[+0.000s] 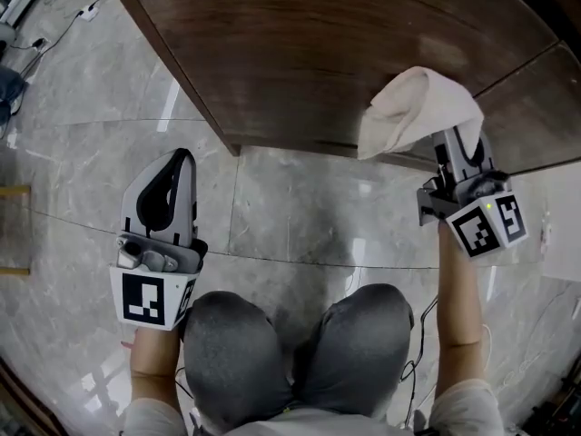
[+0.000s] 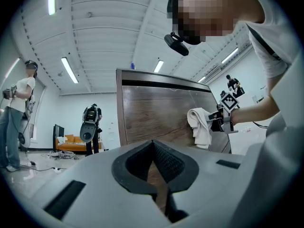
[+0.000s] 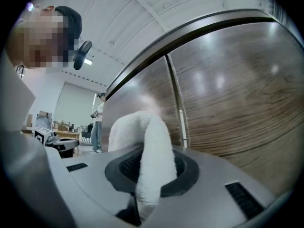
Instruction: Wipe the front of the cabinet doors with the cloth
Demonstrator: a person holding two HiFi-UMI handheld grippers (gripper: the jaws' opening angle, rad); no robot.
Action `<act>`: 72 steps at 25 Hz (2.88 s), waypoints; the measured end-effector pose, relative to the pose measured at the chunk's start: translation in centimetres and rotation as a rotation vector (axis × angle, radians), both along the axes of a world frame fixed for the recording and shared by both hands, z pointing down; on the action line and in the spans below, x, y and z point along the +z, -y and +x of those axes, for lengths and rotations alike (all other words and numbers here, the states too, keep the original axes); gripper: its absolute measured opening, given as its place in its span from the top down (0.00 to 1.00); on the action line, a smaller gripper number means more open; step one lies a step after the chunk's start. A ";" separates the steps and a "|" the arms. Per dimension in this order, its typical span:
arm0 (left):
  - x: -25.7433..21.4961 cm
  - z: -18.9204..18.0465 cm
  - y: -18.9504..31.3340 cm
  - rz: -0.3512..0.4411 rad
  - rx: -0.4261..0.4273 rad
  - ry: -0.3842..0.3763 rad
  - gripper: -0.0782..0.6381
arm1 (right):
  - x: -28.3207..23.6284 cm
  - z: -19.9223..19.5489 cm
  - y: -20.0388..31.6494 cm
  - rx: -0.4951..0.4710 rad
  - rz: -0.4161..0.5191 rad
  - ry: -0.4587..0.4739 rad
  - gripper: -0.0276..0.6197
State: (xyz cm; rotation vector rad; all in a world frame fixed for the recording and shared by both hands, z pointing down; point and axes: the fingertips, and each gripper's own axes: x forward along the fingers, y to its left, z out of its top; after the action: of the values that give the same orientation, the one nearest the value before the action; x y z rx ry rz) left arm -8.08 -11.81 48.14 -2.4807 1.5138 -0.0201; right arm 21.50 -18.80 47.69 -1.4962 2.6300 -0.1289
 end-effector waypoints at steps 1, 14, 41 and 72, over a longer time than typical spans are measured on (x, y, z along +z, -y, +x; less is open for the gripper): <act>0.0 0.0 0.1 0.000 -0.001 0.007 0.88 | 0.1 0.6 0.0 0.011 -0.002 0.000 0.85; -0.1 -0.9 -0.7 -0.003 -0.017 0.068 0.88 | 0.5 5.6 -0.7 0.122 0.001 -0.036 0.85; 2.0 -4.9 -1.9 -0.033 -0.070 0.029 0.88 | 2.5 1.0 -6.5 -0.004 -0.085 -0.043 0.85; 2.5 -8.9 -1.2 -0.088 -0.110 0.015 0.88 | 9.5 -29.7 2.5 -0.399 -0.146 -0.061 0.85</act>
State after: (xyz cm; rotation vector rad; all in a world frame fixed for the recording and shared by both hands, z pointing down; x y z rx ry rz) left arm -16.96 -10.61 50.66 -2.4541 1.6753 -0.1265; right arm -8.19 -21.28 57.18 -1.0018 2.9926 -0.3191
